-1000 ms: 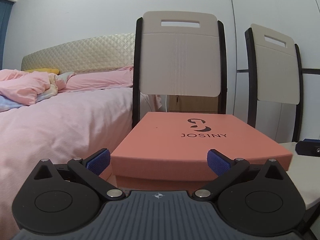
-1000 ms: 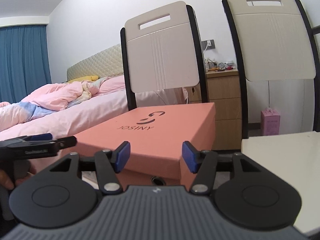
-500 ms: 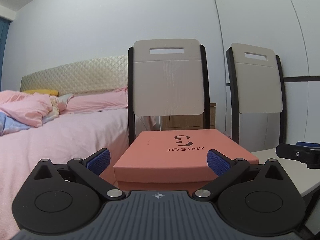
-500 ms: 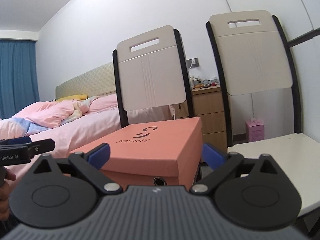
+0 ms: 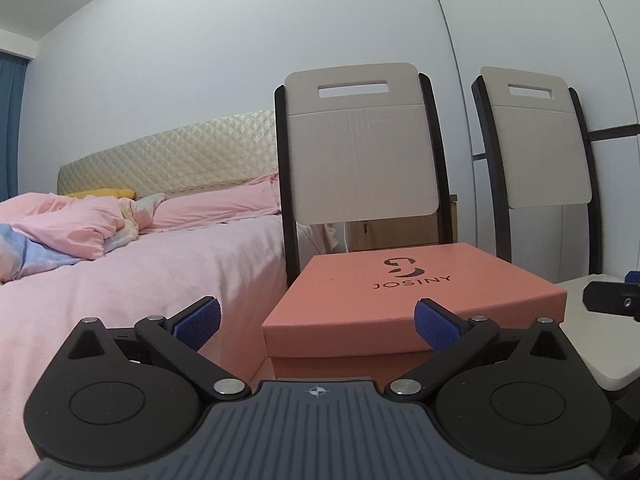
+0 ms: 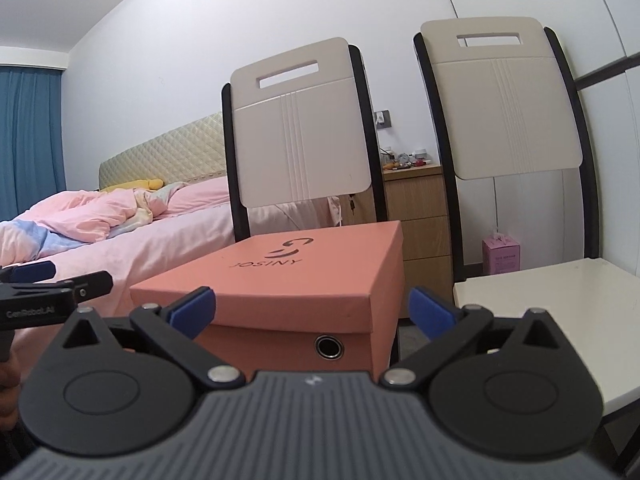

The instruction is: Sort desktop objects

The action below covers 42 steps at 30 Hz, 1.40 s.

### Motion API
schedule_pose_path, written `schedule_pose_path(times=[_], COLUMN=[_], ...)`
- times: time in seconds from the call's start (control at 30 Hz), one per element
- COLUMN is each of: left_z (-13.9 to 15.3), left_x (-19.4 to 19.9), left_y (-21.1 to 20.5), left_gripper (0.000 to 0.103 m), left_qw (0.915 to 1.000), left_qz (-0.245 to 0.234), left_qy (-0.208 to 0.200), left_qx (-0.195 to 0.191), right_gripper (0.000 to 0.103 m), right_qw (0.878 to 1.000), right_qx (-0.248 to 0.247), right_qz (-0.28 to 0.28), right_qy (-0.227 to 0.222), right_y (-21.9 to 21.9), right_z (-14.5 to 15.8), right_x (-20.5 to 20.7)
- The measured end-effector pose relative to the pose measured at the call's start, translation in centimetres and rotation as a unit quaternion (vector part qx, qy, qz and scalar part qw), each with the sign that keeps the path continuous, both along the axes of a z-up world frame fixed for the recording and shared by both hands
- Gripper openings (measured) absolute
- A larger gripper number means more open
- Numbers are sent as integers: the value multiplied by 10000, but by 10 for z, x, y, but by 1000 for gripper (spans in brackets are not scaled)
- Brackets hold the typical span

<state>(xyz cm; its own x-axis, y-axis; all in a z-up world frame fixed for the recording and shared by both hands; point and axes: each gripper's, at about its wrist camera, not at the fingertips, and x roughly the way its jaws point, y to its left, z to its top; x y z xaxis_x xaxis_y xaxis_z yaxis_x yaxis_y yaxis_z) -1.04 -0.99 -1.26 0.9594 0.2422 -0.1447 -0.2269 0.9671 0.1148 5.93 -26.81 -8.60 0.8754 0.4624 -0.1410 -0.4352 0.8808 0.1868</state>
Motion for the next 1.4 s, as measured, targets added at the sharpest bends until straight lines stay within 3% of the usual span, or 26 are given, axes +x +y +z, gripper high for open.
schedule_pose_path(times=[0.27, 1.4], left_z=[-2, -2], left_x=[2, 1], left_y=[3, 6], left_gripper=[103, 103], left_qw=[9998, 9995], left_qz=[173, 303], left_qy=[53, 32], left_qx=[-36, -17], right_gripper=[103, 103], right_qw=[9993, 9986], right_qx=[-293, -393], right_qz=[-110, -290], right_qy=[-209, -193], right_y=[15, 15], right_z=[-2, -4], right_x=[1, -2])
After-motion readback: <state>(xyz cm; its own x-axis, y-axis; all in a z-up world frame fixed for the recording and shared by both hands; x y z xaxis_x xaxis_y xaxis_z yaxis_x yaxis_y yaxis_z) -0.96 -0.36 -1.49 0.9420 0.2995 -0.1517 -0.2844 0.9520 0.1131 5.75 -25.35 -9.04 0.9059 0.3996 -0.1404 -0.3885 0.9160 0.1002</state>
